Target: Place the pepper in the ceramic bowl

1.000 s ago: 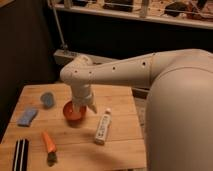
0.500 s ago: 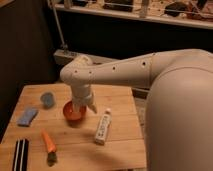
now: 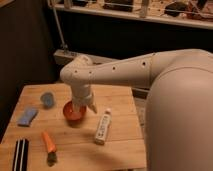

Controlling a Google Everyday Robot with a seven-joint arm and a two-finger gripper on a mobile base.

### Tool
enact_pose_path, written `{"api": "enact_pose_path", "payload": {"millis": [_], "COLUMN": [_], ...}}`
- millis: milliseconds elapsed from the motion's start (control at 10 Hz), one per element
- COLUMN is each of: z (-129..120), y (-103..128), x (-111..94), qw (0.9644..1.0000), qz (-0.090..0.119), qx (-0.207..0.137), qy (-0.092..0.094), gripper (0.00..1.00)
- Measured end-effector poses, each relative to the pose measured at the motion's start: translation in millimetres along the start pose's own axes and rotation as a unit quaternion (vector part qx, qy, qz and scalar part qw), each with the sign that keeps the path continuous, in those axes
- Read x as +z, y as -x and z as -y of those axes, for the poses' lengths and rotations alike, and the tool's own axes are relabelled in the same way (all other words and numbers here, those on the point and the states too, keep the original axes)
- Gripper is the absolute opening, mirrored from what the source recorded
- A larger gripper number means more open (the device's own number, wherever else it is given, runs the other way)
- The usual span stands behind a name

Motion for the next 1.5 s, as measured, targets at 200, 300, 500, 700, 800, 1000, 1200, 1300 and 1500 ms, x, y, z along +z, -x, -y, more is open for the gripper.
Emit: {"api": "enact_pose_path", "payload": {"millis": [200,300,500,700,800,1000,1200,1300,1500], "z": [0,0,0,-4,-6,-15,-25,-34,-43], "y": [0,0,0,-5,-10,-24,-42,-57,-74], "x": [0,0,-1,-3,-3,-5,-7,-8,-9], "qw": [1.0,1.0,1.0,0.9995,0.9988,0.9966,0.9939,0.9912,0.9885], "qz": [0.0,0.0,0.001,0.011,0.016,0.028,0.039,0.046,0.053], "qx": [0.0,0.0,-0.002,-0.03,-0.043,-0.074,-0.1,-0.12,-0.139], "qy": [0.0,0.0,-0.001,-0.008,-0.015,-0.024,-0.027,-0.029,-0.029], "gripper": [0.65,0.65,0.65,0.65,0.65,0.65,0.65,0.65,0.65]}}
